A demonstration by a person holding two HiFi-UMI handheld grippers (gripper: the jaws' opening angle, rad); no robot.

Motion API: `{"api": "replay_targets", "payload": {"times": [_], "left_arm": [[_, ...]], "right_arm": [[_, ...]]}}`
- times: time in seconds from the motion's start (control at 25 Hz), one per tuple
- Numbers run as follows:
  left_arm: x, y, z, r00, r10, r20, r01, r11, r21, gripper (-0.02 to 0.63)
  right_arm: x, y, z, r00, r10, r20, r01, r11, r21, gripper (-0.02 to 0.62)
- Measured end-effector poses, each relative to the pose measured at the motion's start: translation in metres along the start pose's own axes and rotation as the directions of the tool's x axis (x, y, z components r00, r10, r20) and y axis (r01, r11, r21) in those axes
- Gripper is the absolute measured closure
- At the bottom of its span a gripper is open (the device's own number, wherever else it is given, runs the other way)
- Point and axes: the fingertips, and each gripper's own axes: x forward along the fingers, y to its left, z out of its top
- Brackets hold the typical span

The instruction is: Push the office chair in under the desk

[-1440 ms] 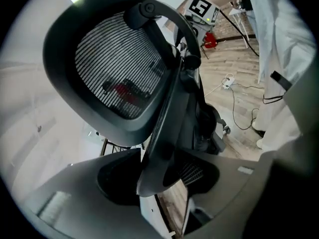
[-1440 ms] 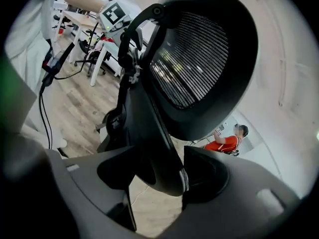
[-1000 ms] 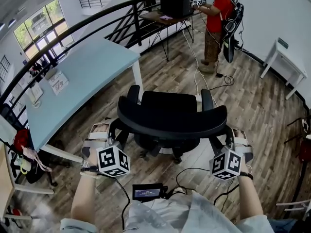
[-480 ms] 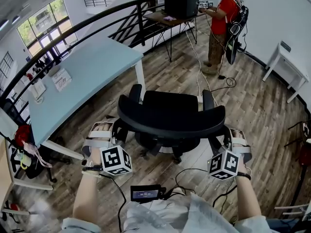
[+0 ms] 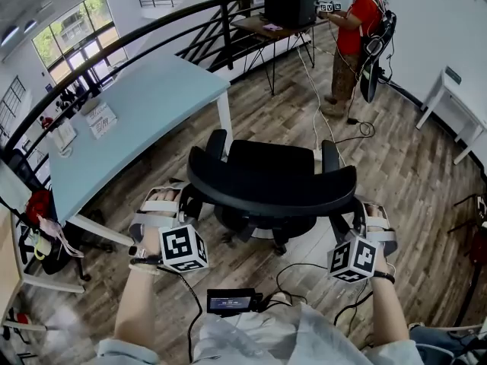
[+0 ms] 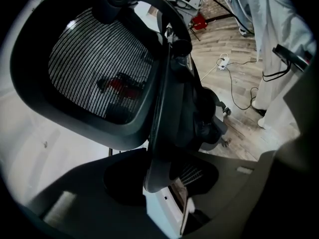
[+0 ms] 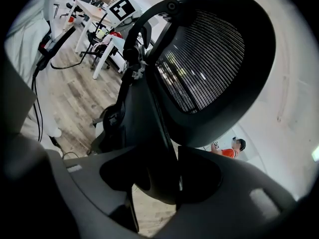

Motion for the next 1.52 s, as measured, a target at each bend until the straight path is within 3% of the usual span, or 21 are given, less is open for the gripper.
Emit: {"api": "replay_targets", "payload": {"times": [0.36,0.52,0.6,0.96,1.0,1.12,1.52], "left_arm": [[0.006,-0.002,0.001,0.999,0.027,0.019,-0.025,0.997,-0.077,0.424],[0.016,0.0,0.0,1.0,0.018,0.016,-0.017,0.999,-0.045,0.331],[0.023,0.002,-0.002,0.999,0.031,0.008,-0.031,0.999,-0.032,0.323],[0.04,0.004,-0.017,0.995,0.088,-0.051,-0.085,0.995,0.043,0.336],[0.039,0.007,-0.019,0.994,0.089,-0.065,-0.086,0.995,0.044,0.392],[0.035,0.007,-0.02,0.993,0.086,-0.083,-0.08,0.994,0.071,0.416],[0.022,-0.003,-0.022,0.992,0.096,-0.086,-0.092,0.994,0.054,0.417]], "right_arm": [[-0.002,0.002,0.001,1.0,-0.004,0.021,0.004,1.0,0.008,0.371],[-0.001,0.002,0.007,0.999,-0.009,0.031,0.009,1.0,0.008,0.371],[-0.001,0.004,0.008,0.999,-0.008,0.036,0.008,1.0,0.006,0.371],[-0.003,0.009,0.012,0.999,-0.01,0.045,0.009,1.0,0.004,0.373],[-0.004,0.011,0.012,0.999,-0.01,0.044,0.01,1.0,0.003,0.374],[-0.005,0.013,0.012,0.999,-0.016,0.038,0.016,1.0,0.001,0.376],[-0.008,0.017,0.013,1.0,0.008,0.029,-0.007,0.999,-0.031,0.38]]}}
